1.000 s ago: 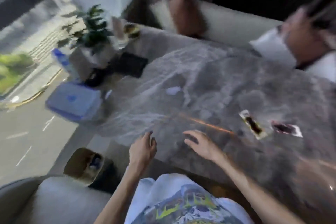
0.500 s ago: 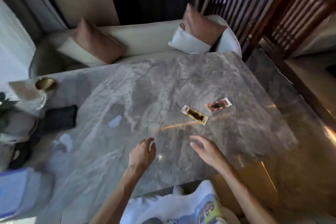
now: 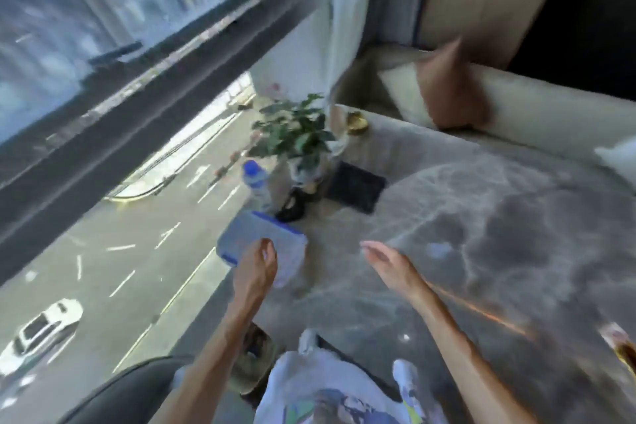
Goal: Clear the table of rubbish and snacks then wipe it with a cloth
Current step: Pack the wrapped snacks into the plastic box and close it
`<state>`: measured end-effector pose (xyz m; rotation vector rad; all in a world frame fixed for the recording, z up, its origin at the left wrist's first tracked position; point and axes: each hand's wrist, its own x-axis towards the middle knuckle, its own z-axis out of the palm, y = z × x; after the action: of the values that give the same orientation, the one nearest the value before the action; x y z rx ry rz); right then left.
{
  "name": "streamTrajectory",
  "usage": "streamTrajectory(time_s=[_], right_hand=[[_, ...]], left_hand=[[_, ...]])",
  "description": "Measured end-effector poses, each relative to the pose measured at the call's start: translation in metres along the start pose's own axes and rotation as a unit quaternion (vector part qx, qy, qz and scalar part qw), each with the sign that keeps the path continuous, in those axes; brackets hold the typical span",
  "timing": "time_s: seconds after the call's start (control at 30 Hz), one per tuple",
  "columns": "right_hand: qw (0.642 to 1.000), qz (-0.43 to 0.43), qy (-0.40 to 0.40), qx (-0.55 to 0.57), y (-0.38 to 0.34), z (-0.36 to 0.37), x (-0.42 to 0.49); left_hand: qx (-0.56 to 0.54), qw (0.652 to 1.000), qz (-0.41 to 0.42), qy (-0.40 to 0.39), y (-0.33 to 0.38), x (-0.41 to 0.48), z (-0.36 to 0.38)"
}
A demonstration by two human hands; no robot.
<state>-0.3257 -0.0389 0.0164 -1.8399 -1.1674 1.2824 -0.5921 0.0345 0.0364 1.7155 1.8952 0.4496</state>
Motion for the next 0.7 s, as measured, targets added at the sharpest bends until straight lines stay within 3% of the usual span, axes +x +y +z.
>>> streamTrajectory(time_s=[0.13, 0.47, 0.53, 0.63, 0.7], right_hand=[[0.998, -0.026, -0.060, -0.015, -0.054, 0.079, 0.059], [0.995, 0.015, -0.079, -0.061, -0.100, 0.144, 0.123], [0.995, 0.044, -0.062, -0.065, -0.102, 0.148, 0.132], [0.990, 0.106, -0.055, -0.081, -0.103, 0.157, 0.143], [0.985, 0.139, -0.065, -0.080, -0.101, 0.164, 0.147]], left_hand=[[-0.032, 0.994, -0.092, 0.047, -0.064, 0.037, -0.047], [-0.191, 0.949, -0.246, -0.047, -0.123, 0.081, -0.055], [-0.294, 0.900, -0.311, -0.085, -0.123, 0.084, -0.048], [-0.461, 0.768, -0.416, -0.157, -0.118, 0.082, -0.038], [-0.490, 0.730, -0.433, -0.197, -0.115, 0.081, -0.029]])
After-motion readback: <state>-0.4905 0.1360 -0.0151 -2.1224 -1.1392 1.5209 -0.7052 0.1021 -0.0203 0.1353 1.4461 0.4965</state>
